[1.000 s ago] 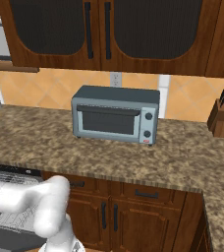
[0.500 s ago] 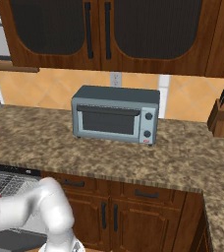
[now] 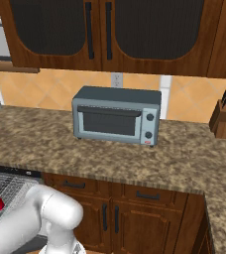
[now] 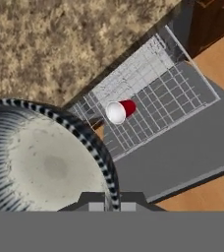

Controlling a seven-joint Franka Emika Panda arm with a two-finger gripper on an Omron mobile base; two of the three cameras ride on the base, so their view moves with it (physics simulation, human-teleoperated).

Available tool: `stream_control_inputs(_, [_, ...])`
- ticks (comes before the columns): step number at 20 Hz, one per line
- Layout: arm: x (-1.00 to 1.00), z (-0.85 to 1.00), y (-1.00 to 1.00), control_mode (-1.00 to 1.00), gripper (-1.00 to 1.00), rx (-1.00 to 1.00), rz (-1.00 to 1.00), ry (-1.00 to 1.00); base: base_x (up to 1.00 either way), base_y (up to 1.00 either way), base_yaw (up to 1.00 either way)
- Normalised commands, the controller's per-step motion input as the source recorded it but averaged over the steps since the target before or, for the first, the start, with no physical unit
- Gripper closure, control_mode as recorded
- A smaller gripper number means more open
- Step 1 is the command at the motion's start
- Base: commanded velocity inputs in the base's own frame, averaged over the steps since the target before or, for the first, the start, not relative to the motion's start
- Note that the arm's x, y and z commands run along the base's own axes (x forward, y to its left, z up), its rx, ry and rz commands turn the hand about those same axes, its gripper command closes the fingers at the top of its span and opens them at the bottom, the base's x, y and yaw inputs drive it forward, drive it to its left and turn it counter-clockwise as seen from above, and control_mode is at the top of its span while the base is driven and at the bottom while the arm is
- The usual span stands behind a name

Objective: Pick up the cup and bowl from the counter, place them in the dishwasher, and close the dishwasher door.

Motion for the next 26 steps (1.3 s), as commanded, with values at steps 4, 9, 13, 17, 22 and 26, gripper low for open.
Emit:
stream_control_inputs(4, [-0.44, 0.08, -0.28, -1.0, 1.0, 0.0, -0.24, 0.16, 0.0, 0.0, 0.0])
stream_control_inputs(9, [-0.32, 0.01, -0.15, -1.0, 1.0, -0.02, -0.22, 0.19, 0.0, 0.0, 0.0])
stream_control_inputs(13, [-0.17, 0.0, -0.01, -1.0, 1.0, -0.04, -0.19, 0.18, 0.0, 0.0, 0.0])
stream_control_inputs(17, [-0.14, -0.1, 0.0, -1.0, 1.0, 0.0, -0.13, 0.03, 0.0, 0.0, 0.0])
stream_control_inputs(22, [0.0, -0.11, -0.09, -1.0, 1.0, 0.0, -0.09, 0.06, 0.0, 0.0, 0.0])
stream_control_inputs(26, [0.0, -0.15, -0.13, -1.0, 1.0, 0.0, -0.11, 0.1, 0.0, 0.0, 0.0])
